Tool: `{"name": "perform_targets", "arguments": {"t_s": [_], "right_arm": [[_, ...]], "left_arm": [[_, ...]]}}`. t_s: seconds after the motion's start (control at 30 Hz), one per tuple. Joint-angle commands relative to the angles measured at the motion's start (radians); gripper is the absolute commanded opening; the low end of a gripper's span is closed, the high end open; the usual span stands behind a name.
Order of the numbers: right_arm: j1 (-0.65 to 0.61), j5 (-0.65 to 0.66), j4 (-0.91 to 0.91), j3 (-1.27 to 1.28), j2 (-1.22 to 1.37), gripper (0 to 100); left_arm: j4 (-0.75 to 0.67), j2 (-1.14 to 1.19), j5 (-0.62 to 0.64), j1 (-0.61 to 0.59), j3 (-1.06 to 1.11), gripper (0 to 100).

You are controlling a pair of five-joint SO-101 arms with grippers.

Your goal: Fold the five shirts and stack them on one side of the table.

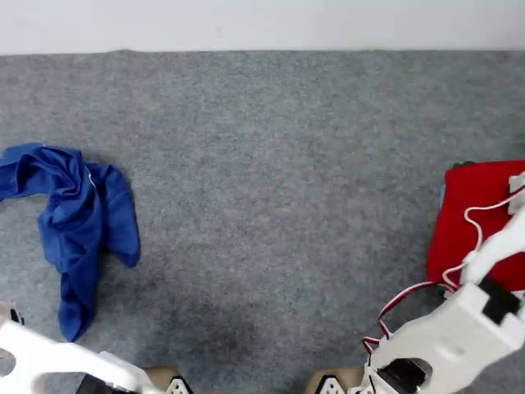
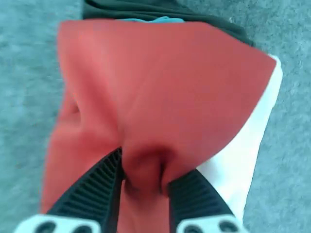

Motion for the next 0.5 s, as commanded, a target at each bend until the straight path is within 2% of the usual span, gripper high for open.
{"name": "perform_targets", "arguments": {"t_s": [0.0, 0.07, 0.13, 0.27, 0.33, 0.47], "right_arm": [[0.028, 0.052, -0.081, -0.009, 0.028, 0.9], [0.036, 0.089, -0.102, -0.009, 0.051, 1.1], [0.044, 0.109, -0.097, -0.009, 0.058, 5.9], [0.065, -0.014, -0.021, -0.058, -0.005, 27.0], [0.065, -0.071, 0.035, -0.114, -0.051, 34.2], [0.058, -0.08, 0.093, -0.176, -0.12, 32.9]], "left_arm": [[0.005, -0.025, 0.003, 0.008, -0.005, 0], [0.005, -0.025, 0.003, 0.008, -0.004, 0], [0.005, -0.025, 0.003, 0.008, -0.004, 0], [0.003, -0.025, 0.003, 0.008, -0.004, 0], [0.003, -0.025, 0.002, 0.009, -0.004, 0], [0.003, -0.025, 0.002, 0.009, -0.004, 0]]}}
